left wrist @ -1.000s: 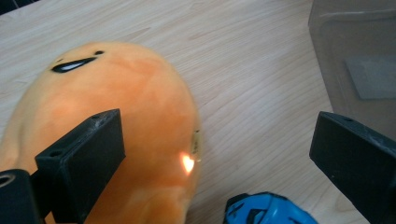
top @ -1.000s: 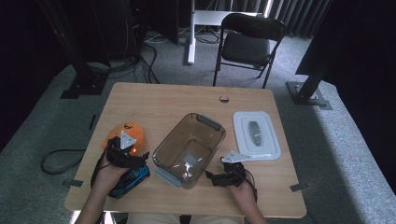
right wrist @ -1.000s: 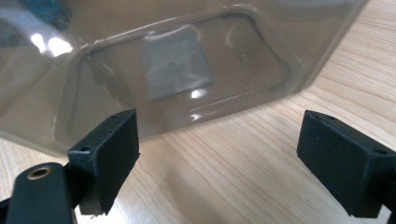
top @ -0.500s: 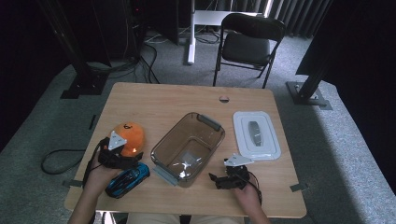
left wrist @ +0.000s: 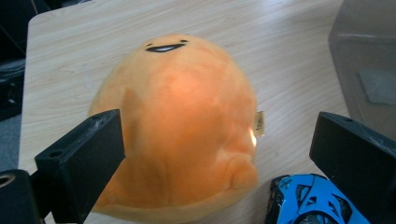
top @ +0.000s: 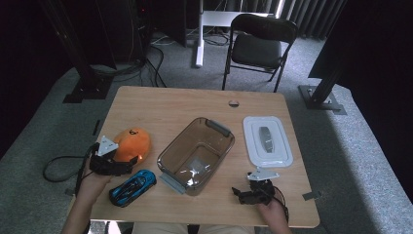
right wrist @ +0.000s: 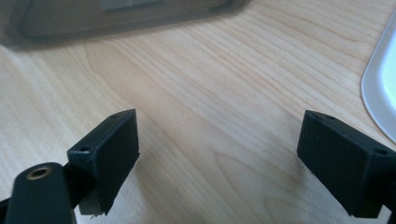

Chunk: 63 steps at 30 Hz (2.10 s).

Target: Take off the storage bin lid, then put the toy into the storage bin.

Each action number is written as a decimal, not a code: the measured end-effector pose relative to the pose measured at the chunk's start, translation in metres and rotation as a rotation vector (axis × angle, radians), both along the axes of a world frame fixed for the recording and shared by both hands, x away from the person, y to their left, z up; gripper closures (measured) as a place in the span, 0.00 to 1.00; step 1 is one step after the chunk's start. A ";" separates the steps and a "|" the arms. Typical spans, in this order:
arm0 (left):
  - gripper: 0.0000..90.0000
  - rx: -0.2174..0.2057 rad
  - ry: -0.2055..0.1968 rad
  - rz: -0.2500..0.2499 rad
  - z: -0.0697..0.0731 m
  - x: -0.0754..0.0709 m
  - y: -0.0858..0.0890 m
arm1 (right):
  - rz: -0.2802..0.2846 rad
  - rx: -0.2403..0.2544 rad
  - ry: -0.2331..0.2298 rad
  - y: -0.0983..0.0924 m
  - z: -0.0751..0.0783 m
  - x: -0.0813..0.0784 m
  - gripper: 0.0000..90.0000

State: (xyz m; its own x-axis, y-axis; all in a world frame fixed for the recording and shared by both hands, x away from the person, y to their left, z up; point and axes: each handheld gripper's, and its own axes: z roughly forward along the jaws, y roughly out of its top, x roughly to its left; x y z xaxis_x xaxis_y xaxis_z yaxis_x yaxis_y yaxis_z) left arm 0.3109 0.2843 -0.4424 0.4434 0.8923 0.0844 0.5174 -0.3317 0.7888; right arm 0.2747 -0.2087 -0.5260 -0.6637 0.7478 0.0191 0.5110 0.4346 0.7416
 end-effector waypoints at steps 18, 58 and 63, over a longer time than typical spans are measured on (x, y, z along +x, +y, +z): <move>0.05 0.048 0.112 0.048 -0.003 0.032 0.005 | -0.021 -0.028 0.012 -0.004 -0.001 0.001 0.14; 0.70 -0.030 0.186 0.035 0.000 0.038 0.020 | -0.031 -0.027 0.011 -0.004 -0.001 0.002 0.14; 0.70 -0.026 0.164 0.014 0.014 0.035 0.016 | -0.031 -0.027 0.011 -0.004 -0.001 0.002 0.14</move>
State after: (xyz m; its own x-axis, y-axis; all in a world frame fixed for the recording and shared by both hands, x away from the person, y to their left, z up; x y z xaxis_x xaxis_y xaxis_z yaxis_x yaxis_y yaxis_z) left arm 0.3462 0.3002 -0.4281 0.4371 0.8994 -0.0111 0.6443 -0.3045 0.7015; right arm 0.2764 -0.2129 -0.5272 -0.6402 0.7682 0.0052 0.5323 0.4387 0.7241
